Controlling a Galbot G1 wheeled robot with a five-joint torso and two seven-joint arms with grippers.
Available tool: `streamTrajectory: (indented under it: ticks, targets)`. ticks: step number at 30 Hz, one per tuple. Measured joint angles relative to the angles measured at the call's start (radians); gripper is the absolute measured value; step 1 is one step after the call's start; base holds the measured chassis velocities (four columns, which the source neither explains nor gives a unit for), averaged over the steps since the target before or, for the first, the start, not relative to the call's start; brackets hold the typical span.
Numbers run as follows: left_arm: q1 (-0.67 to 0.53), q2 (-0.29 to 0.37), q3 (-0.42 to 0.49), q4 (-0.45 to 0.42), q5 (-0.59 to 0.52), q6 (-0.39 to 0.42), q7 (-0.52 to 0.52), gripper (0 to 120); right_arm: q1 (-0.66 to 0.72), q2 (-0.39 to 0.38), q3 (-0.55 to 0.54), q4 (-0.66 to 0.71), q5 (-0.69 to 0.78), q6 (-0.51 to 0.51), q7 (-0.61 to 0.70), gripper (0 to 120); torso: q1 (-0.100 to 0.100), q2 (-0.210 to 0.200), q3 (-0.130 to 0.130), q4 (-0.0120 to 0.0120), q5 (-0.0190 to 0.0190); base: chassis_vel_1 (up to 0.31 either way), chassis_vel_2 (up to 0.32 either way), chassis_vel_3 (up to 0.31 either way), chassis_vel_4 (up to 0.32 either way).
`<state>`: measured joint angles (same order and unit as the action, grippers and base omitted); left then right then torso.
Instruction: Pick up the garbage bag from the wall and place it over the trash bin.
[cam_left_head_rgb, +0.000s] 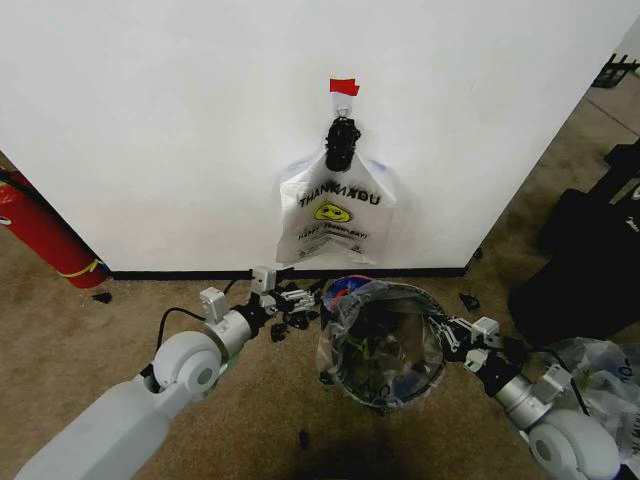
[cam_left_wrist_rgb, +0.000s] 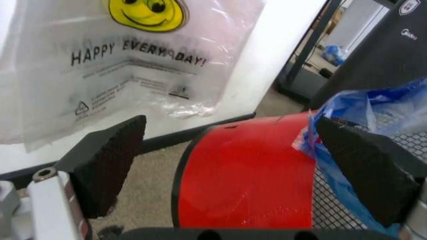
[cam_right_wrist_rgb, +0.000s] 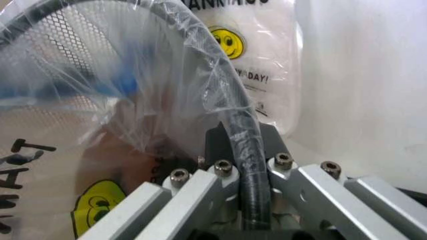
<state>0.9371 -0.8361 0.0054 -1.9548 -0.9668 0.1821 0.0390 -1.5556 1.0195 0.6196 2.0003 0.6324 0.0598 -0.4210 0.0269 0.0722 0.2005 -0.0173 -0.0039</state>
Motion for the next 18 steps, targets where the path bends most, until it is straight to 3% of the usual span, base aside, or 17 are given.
streamTrajectory:
  ticks: [9,18]
  targets:
    - [-0.002,-0.020,0.002,-0.019,-0.106,0.021,-0.009,100,-0.008,0.008,0.001,0.003,-0.008,-0.001,0.009,0,0.000,0.000,0.000,0.0000,0.0000,0.000,0.000,0.000,0.000]
    - [0.006,-0.007,0.008,-0.025,-0.104,0.034,0.013,100,-0.020,0.010,0.005,0.010,-0.013,-0.008,0.007,0,0.000,0.000,0.000,0.0001,0.0000,0.000,0.000,0.000,0.000]
